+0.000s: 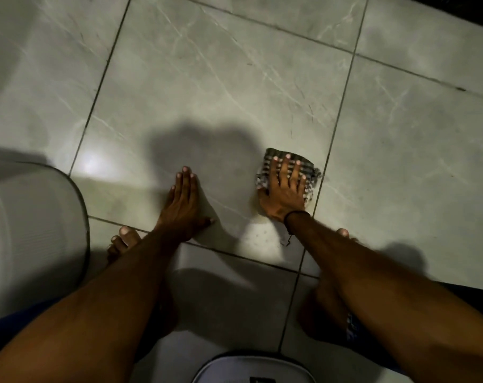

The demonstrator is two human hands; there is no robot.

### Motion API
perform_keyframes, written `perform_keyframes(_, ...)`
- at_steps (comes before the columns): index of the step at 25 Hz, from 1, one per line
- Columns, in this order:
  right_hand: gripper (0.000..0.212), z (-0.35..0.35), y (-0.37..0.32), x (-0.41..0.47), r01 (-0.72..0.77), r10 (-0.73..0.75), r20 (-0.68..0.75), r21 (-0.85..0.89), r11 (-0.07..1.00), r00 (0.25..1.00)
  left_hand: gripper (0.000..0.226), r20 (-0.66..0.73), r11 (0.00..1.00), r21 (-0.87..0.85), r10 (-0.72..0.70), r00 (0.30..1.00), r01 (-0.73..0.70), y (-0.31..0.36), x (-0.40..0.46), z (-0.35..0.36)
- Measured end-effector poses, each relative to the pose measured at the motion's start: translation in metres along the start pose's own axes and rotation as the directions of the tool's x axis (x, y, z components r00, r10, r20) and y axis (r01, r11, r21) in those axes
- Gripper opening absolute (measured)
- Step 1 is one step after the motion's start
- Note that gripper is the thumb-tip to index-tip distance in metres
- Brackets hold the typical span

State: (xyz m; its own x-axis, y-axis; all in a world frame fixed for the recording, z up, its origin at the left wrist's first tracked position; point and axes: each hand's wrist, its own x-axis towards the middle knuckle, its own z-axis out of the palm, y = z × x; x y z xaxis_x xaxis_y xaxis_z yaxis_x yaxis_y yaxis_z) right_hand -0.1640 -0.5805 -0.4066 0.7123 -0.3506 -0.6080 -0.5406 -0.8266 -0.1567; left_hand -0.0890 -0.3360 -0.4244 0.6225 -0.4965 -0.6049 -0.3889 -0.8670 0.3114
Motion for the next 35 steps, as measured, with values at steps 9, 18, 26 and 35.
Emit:
perform_keyframes(9, 0.07, 0.026, 0.018, -0.041, 0.44, -0.442, 0.035, -0.198, 0.876, 0.896, 0.127, 0.078, 0.993, 0.099, 0.059, 0.995, -0.066, -0.007, -0.006, -0.019)
perform_keyframes(18, 0.084, 0.07, 0.043, -0.103, 0.29, -0.28, 0.082, -0.147, 0.946, 0.956, 0.133, 0.085, 0.989, 0.136, 0.042, 0.996, -0.053, -0.003, -0.009, -0.018)
perform_keyframes(26, 0.093, 0.093, 0.061, -0.143, 0.108, -0.098, 0.077, -0.145, 0.984, 0.992, 0.131, 0.085, 0.987, 0.147, 0.049, 0.995, -0.061, -0.001, -0.011, -0.023)
perform_keyframes(35, 0.075, 0.022, 0.012, -0.035, 0.399, -0.409, 0.008, -0.238, 0.885, 0.912, 0.134, 0.114, 0.991, 0.127, 0.023, 0.993, -0.037, 0.001, -0.009, -0.024)
